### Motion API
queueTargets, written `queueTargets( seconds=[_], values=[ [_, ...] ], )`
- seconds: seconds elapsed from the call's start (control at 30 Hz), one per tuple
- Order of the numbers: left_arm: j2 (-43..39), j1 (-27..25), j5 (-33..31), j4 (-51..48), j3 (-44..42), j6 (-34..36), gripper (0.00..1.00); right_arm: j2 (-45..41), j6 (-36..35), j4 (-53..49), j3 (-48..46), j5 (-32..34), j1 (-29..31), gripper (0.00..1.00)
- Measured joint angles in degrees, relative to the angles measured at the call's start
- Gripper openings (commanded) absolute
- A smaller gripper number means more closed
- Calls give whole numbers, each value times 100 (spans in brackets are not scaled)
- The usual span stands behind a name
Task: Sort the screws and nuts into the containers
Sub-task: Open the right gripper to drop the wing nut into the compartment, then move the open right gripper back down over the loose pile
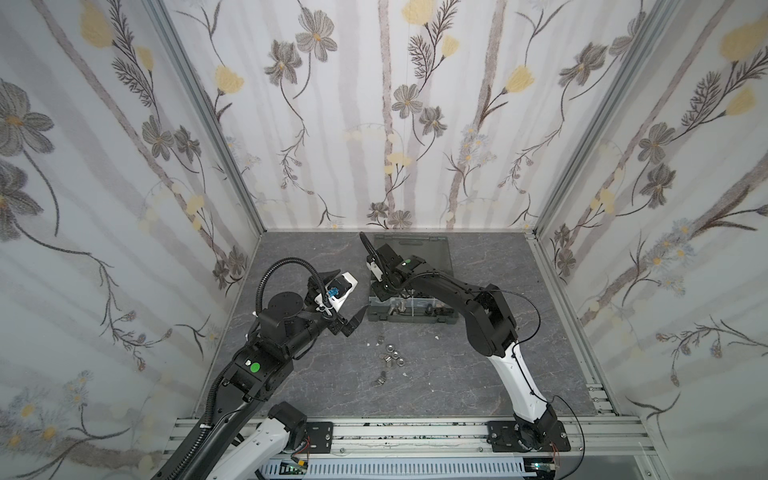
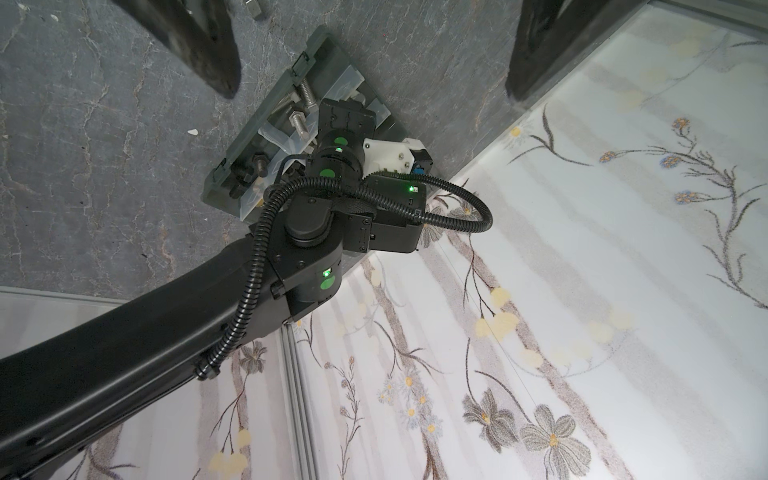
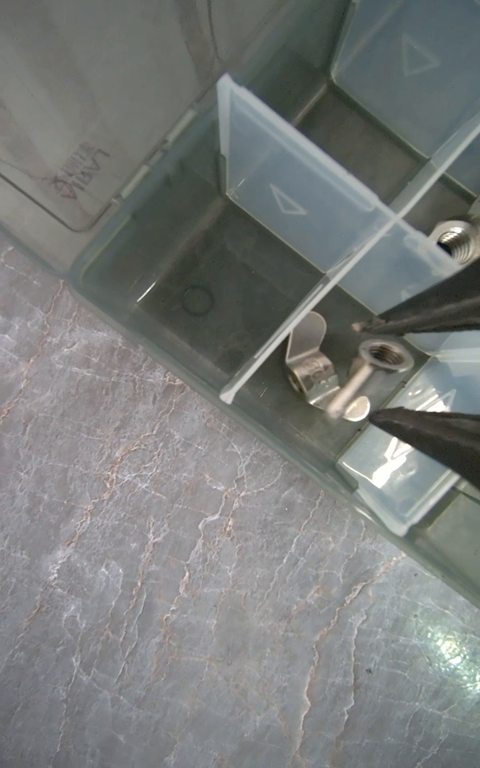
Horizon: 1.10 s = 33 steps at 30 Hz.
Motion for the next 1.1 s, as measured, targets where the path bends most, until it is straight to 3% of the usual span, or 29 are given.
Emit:
queueTargets(
  seconds=[0.27,0.43,0.6,0.8,1.1],
  values=[
    [26,-2,28,7,0,4,100,-568,-37,-313,-17,142,68,33],
    [17,-13,44,9,0,22,100,-1475,157,-415,-1016,396,435,33],
    [-46,-13,111,24,-7,20,100,-2402,726,-393,-2400,278,918,32],
    [-109,-13,151,42,-63,2,100,-2824,1648,-229,-3541,-57,1561,33],
    [-186,-13,195,50,-133,-101,100,-2750,2490,356,-4135,-323,1891,35]
  ],
)
